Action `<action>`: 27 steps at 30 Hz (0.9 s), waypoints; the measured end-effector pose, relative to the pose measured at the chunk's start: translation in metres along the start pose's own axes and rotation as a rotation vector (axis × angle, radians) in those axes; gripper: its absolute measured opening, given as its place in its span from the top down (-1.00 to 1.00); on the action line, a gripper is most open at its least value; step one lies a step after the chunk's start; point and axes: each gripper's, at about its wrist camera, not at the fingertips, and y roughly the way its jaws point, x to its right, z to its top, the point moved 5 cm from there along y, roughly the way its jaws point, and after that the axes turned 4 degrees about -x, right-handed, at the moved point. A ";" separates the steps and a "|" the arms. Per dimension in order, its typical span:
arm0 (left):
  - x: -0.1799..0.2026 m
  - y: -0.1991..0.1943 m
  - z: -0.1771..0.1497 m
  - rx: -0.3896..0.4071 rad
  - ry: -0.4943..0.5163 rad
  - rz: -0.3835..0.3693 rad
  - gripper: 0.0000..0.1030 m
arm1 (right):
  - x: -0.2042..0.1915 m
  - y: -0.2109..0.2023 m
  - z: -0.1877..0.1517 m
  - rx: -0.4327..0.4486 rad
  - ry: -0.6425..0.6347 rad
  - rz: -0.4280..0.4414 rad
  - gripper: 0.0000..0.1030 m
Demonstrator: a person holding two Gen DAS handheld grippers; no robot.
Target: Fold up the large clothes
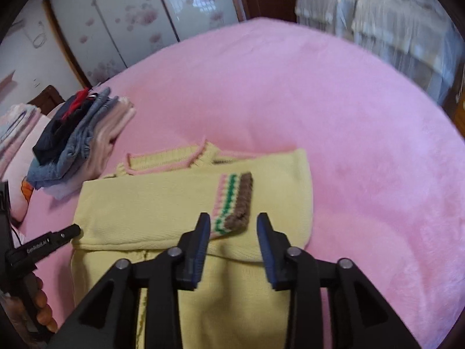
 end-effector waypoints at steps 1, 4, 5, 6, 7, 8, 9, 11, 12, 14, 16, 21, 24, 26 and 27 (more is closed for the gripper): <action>0.007 -0.004 0.003 0.020 0.012 -0.019 -0.29 | -0.014 -0.002 0.000 0.007 -0.037 0.050 0.31; 0.033 -0.007 0.016 0.058 0.038 -0.077 -0.30 | -0.045 0.002 0.002 -0.001 -0.110 0.139 0.31; 0.040 -0.003 0.020 0.059 0.042 -0.095 -0.30 | -0.056 0.007 0.004 0.003 -0.136 0.159 0.31; 0.047 0.002 0.025 0.062 0.040 -0.109 -0.30 | -0.065 0.012 0.005 0.010 -0.157 0.172 0.31; 0.050 0.007 0.026 0.059 0.036 -0.125 -0.30 | -0.075 0.021 0.007 0.009 -0.184 0.175 0.31; 0.053 0.019 0.030 0.036 0.027 -0.140 -0.30 | -0.081 0.030 0.008 -0.003 -0.196 0.177 0.31; 0.055 0.029 0.029 0.017 0.020 -0.146 -0.30 | -0.087 0.040 0.008 -0.021 -0.196 0.181 0.31; 0.052 0.051 0.029 -0.032 0.020 -0.126 -0.30 | -0.084 0.063 0.012 -0.076 -0.167 0.192 0.31; 0.050 0.063 0.027 -0.056 0.025 -0.100 -0.22 | -0.080 0.070 0.013 -0.090 -0.152 0.179 0.32; 0.046 0.074 0.025 -0.074 0.039 -0.074 0.02 | -0.058 0.076 0.016 -0.081 -0.110 0.113 0.37; 0.041 0.074 0.025 -0.063 0.045 -0.089 0.11 | -0.025 0.073 0.019 -0.063 -0.054 0.037 0.40; 0.029 0.070 0.025 -0.063 0.008 -0.146 0.20 | 0.026 0.069 0.015 -0.090 0.044 0.032 0.98; 0.028 0.068 0.024 -0.064 0.011 -0.137 0.20 | 0.032 0.063 0.014 -0.089 0.054 0.042 0.97; 0.029 0.065 0.026 -0.068 0.014 -0.130 0.20 | 0.025 0.060 0.014 -0.088 0.050 0.033 0.94; 0.030 0.062 0.026 -0.072 0.016 -0.125 0.19 | 0.026 0.059 0.013 -0.090 0.054 0.036 0.89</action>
